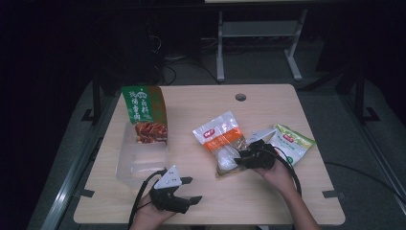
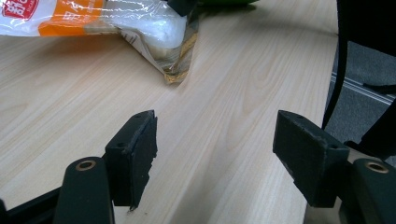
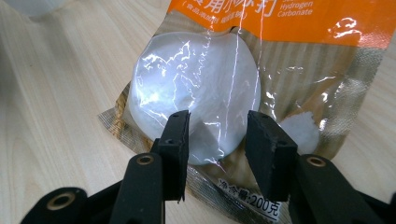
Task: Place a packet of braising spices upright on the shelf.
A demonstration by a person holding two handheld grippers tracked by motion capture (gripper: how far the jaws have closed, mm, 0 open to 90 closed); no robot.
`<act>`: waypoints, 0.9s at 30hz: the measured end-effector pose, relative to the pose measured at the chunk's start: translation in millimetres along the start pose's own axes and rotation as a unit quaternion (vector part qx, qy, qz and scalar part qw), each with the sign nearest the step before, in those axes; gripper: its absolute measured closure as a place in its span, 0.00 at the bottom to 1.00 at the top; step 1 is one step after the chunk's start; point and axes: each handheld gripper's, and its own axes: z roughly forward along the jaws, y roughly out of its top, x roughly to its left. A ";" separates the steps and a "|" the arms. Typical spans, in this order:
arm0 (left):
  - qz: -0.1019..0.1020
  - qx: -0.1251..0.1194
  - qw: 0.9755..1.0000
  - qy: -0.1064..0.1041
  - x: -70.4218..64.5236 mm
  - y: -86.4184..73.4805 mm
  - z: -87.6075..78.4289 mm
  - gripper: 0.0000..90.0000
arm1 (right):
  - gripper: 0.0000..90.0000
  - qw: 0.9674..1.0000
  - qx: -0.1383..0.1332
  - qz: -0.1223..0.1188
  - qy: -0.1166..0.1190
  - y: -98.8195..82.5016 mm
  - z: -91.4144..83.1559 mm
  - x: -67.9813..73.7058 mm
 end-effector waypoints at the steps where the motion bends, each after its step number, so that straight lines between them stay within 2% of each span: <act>1: 0.000 0.000 1.000 0.000 0.0 0.0 0.0 0.34 | 0.66 1.000 0.000 0.000 0.000 0.0 0.0 0.0; 7: 0.000 0.001 1.000 0.002 0.5 0.0 -0.4 0.34 | 0.65 1.000 0.010 -0.004 0.007 4.0 2.0 3.8; 8: 0.000 0.001 1.000 0.002 0.6 0.0 -0.9 0.34 | 0.64 1.000 0.001 0.006 0.015 6.0 2.7 2.2; 12: -0.002 0.000 1.000 0.003 1.4 -0.1 -1.8 0.34 | 0.63 1.000 -0.006 0.010 0.009 9.9 7.0 0.0; 19: 0.001 -0.001 1.000 0.004 1.9 0.2 -2.1 0.34 | 0.68 1.000 0.002 0.003 0.003 12.3 10.1 6.5; 23: -0.002 -0.003 1.000 0.005 2.1 0.4 -2.2 0.34 | 0.70 1.000 0.000 0.011 0.011 9.2 9.4 9.7; 27: -0.001 -0.002 1.000 0.006 2.2 0.5 -1.9 0.34 | 0.71 1.000 0.003 0.006 0.010 8.8 9.5 14.1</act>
